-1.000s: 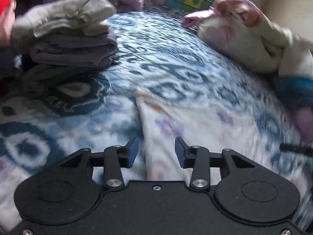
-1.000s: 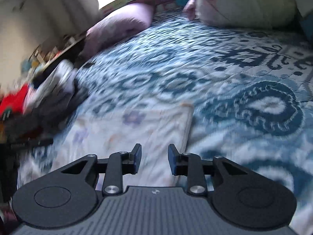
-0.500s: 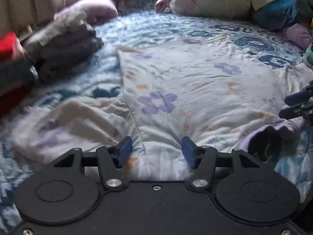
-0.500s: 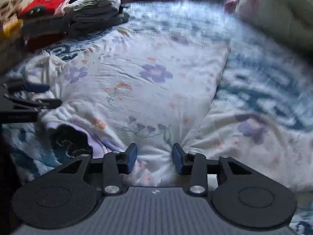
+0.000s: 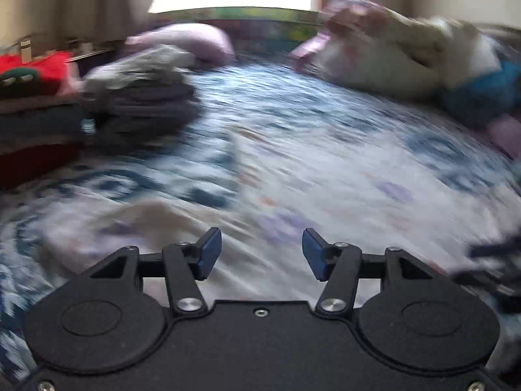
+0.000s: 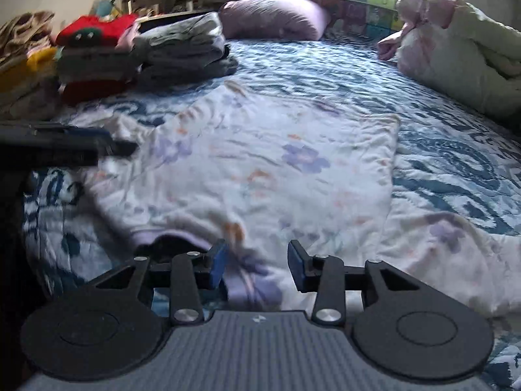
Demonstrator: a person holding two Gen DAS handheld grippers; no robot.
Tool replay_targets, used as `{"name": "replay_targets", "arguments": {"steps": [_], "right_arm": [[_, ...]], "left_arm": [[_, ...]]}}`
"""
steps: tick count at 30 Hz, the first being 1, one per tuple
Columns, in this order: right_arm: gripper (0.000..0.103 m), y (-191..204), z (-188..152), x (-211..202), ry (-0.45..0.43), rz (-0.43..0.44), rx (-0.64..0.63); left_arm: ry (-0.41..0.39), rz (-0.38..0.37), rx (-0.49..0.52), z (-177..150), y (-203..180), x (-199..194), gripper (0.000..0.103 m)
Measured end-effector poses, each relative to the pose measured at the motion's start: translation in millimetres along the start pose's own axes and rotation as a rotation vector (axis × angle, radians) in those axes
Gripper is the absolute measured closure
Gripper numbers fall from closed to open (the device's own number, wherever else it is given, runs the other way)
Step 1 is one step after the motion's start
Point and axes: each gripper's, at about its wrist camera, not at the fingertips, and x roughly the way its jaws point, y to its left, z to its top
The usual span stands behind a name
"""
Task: Fold clothes
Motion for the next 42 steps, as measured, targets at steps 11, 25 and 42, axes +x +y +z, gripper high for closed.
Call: {"name": "replay_targets", "arguments": {"steps": [11, 25, 42], "right_arm": [[0.065, 55.3, 34.4, 41.4, -0.022, 0.156, -0.023], [0.066, 133.6, 94.8, 130.6, 0.074, 0.173, -0.152], [0.065, 169.6, 76.6, 80.2, 0.012, 0.249, -0.287]], "left_arm": [[0.061, 0.297, -0.639, 0.1, 167.5, 33.5, 0.055], [-0.047, 0.359, -0.536, -4.9, 180.5, 20.3, 0.069], [-0.049, 0.002, -0.135, 9.4, 79.6, 29.3, 0.069]]}}
